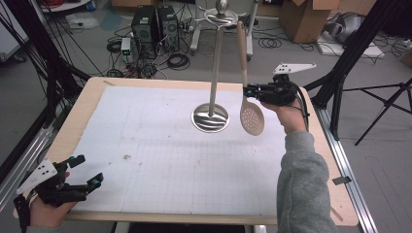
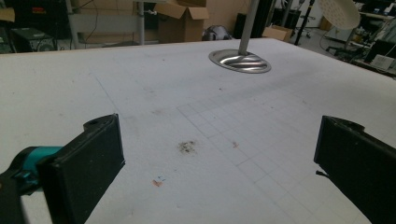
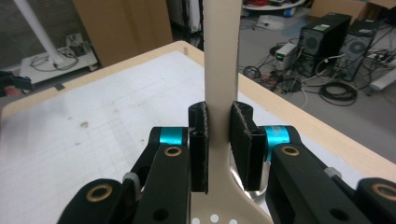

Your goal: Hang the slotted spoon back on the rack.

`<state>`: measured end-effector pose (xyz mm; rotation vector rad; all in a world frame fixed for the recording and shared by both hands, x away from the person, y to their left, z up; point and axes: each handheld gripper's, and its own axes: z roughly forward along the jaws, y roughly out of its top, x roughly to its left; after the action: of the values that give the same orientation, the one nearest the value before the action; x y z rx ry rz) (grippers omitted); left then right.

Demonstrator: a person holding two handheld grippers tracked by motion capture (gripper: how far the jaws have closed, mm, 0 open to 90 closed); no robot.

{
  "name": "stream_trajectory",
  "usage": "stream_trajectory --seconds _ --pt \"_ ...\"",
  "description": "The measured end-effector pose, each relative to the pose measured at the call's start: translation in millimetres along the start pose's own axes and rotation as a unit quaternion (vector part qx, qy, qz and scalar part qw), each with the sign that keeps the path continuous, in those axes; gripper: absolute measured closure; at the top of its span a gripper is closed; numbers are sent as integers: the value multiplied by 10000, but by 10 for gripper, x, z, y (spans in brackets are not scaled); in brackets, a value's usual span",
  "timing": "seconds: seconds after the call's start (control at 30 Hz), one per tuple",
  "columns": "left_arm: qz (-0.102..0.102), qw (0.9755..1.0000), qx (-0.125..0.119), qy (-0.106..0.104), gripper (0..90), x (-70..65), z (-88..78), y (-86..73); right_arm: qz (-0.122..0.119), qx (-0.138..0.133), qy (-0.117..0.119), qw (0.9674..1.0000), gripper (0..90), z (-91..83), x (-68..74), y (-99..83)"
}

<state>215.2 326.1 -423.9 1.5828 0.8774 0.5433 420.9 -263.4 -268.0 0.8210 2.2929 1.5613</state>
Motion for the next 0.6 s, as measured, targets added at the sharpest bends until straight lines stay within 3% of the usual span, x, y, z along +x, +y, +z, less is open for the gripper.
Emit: stream_trajectory --seconds 0.6 --pt "23 10000 28 41 18 -17 -56 -9 49 16 22 10000 779 230 16 20"
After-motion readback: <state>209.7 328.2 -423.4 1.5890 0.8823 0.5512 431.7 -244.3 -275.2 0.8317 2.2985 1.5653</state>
